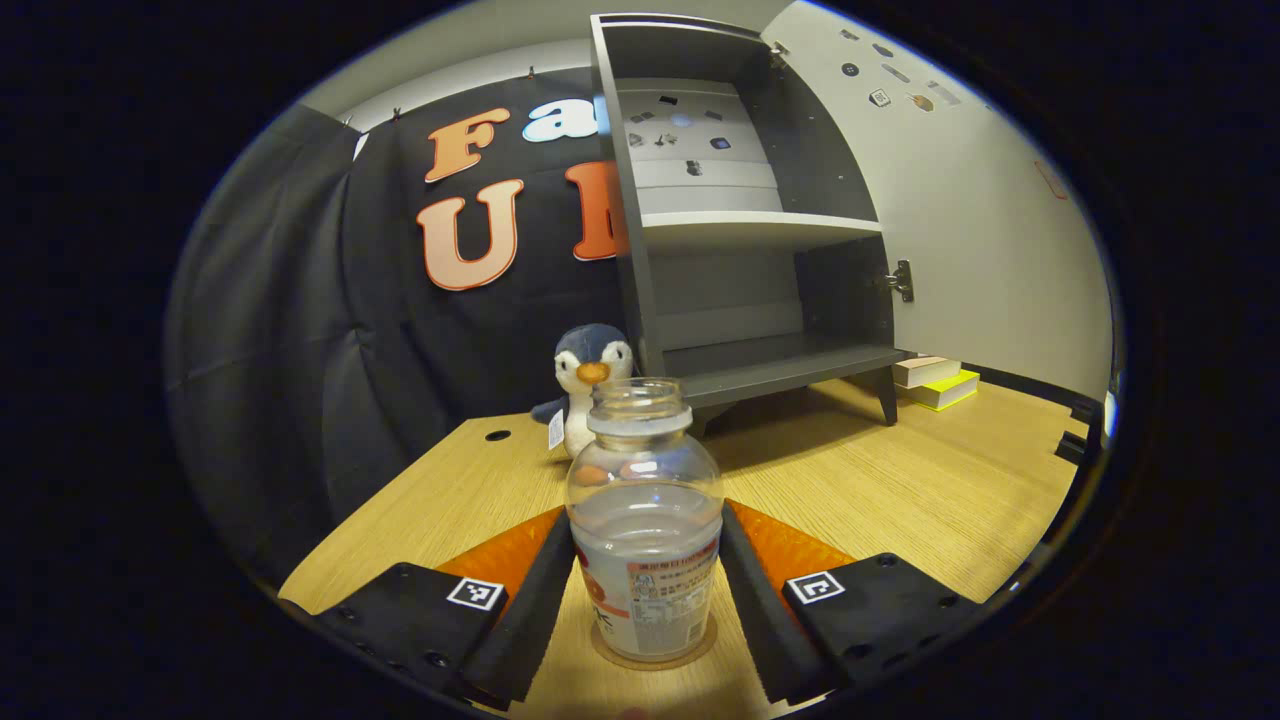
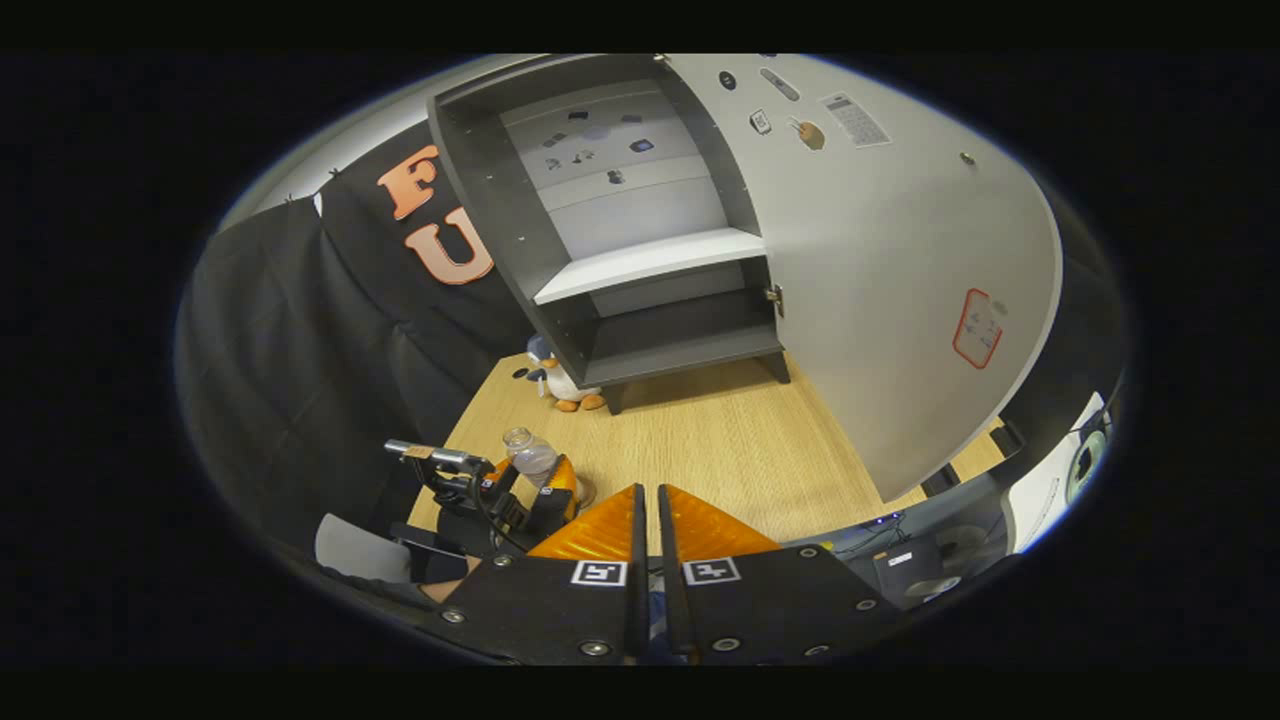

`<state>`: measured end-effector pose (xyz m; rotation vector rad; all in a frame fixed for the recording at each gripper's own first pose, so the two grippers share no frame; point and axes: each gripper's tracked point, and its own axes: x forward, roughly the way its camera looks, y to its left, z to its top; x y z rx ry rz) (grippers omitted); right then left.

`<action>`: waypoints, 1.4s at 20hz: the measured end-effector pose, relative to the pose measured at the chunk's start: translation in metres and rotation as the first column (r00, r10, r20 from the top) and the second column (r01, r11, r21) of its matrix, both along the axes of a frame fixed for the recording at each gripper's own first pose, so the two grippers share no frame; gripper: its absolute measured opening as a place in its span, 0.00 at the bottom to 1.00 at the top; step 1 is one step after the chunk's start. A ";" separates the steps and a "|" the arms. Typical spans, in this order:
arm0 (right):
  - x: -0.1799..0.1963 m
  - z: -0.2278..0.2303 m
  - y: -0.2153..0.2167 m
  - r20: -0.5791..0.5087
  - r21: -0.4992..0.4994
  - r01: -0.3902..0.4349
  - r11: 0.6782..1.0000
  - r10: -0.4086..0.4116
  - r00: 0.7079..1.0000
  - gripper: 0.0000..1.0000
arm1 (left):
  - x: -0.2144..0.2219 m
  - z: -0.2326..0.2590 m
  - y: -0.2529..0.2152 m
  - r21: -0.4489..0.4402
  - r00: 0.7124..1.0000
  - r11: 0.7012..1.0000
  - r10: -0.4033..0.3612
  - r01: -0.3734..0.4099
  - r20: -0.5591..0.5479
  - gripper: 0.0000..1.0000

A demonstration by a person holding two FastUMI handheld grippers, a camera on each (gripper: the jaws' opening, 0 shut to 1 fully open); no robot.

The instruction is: Open the cabinet door with the right hand, grasp the bottle in the cabinet with the left hand and place it on the coaster, then close the cabinet door with the right hand.

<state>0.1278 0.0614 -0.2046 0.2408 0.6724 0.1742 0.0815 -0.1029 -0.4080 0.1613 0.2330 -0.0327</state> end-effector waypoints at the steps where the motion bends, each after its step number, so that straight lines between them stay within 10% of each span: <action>1: -0.001 -0.001 0.001 -0.001 0.002 0.001 1.000 -0.001 1.000 0.06 | 0.000 0.000 0.000 -0.001 1.000 1.000 -0.005 0.005 0.001 0.87; 28: 0.033 0.051 -0.024 0.263 0.045 0.066 0.997 -0.076 0.962 0.06 | -0.025 0.208 -0.042 -0.119 0.980 0.991 -0.040 0.064 0.195 0.91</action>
